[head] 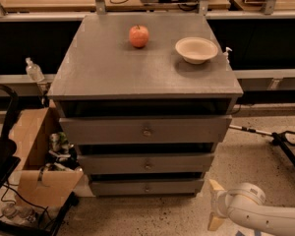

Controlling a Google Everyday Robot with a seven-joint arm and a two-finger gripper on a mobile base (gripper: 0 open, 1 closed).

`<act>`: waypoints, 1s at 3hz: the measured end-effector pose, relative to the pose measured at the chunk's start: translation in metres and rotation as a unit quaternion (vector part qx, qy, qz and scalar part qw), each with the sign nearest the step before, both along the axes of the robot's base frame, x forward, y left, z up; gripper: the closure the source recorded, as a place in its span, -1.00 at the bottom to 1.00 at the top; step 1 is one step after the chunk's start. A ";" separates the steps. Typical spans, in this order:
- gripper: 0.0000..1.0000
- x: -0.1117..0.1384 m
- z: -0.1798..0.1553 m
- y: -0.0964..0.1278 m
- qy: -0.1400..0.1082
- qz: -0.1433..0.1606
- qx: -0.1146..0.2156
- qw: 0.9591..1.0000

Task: Open bottom drawer

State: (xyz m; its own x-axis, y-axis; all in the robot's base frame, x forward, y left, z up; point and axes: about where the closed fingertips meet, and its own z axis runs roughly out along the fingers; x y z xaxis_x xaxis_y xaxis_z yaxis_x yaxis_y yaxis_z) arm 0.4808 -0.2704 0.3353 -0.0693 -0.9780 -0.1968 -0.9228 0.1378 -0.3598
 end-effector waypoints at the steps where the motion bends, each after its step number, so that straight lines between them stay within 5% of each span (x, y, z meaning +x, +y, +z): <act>1: -1.00 0.002 -0.004 0.001 -0.001 -0.001 0.001 1.000; 3: -1.00 0.035 -0.068 0.040 -0.008 0.005 0.011 1.000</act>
Offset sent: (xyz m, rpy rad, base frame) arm 0.0292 0.0384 -0.0770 0.0344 -0.0298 -0.0414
